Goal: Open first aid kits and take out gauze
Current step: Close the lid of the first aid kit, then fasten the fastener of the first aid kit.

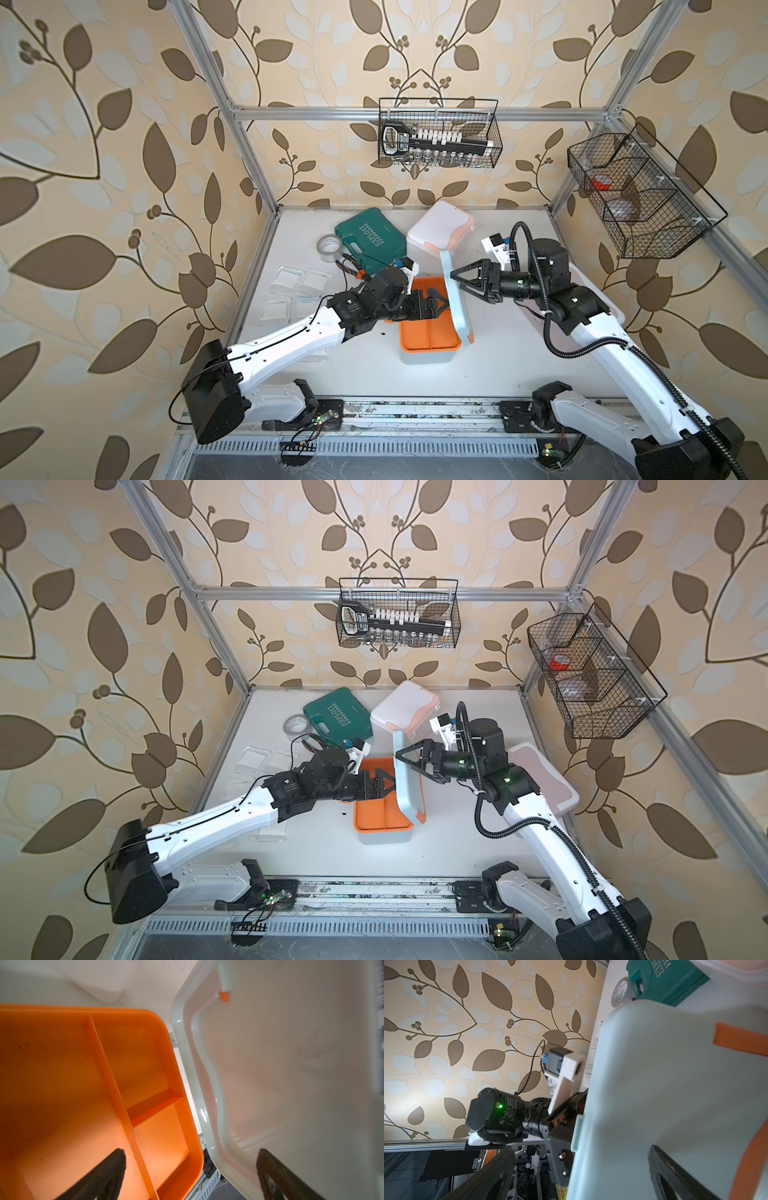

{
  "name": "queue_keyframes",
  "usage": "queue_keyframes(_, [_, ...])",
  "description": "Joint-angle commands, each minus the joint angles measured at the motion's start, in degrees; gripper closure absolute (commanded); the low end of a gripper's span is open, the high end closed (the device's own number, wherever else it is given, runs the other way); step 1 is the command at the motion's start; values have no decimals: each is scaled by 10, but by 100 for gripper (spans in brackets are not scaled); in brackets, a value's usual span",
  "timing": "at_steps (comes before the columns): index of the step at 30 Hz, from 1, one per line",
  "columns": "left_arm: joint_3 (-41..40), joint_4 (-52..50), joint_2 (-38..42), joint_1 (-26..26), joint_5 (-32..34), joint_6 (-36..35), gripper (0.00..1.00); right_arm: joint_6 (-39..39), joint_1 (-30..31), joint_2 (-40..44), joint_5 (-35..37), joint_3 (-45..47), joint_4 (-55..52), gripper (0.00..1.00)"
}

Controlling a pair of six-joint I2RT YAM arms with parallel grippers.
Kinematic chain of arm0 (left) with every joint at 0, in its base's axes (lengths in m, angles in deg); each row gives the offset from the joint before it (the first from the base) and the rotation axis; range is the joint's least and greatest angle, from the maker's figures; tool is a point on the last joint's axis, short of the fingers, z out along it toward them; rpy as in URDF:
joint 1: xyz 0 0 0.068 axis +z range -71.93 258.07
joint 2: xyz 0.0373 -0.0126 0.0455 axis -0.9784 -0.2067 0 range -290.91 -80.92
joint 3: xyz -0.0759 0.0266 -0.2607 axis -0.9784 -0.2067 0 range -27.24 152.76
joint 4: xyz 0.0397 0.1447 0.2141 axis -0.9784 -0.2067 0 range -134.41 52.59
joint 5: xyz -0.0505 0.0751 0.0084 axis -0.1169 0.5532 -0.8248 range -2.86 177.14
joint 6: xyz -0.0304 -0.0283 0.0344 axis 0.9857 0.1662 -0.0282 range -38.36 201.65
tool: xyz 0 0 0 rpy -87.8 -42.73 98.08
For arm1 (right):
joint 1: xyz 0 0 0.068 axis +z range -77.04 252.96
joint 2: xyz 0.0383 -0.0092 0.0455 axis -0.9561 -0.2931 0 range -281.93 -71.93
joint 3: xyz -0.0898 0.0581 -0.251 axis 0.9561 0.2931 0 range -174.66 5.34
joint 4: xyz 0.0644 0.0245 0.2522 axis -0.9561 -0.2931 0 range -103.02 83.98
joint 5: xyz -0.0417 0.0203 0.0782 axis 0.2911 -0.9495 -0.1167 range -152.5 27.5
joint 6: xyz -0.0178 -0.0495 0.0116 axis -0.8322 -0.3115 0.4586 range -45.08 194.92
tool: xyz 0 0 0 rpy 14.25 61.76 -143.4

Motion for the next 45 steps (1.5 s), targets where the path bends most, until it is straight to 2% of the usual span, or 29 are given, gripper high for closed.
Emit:
queue_keyframes(1, [3,-48,57,-2,43,-20,1,-25,34,-14,44,-36,-19,1])
queue_keyframes(9, [0,-188,194,-1,156,-35,1,-39,88,-46,73,-64,-24,0])
queue_keyframes(14, [8,-234,234,4,180,-40,1,-50,136,-76,89,-74,-23,1])
queue_keyframes(20, [9,-240,242,25,165,-41,1,-66,219,-141,132,-71,-27,0])
queue_keyframes(25, [-3,-236,244,70,111,-36,1,-89,250,-180,186,-79,-75,1])
queue_keyframes(28, [-7,-235,239,91,70,-32,1,-109,250,-164,238,-102,-114,1])
queue_keyframes(32, [-16,-237,230,92,27,-27,1,-131,234,-135,302,-126,-155,0])
queue_keyframes(38, [-59,-211,226,92,-31,-5,1,-122,192,-108,331,-121,-169,1])
queue_keyframes(42, [-106,-142,206,88,-80,39,1,-121,147,-89,328,-101,-161,0])
queue_keyframes(45, [-126,-103,193,61,-68,57,1,-118,114,-78,308,-84,-147,0])
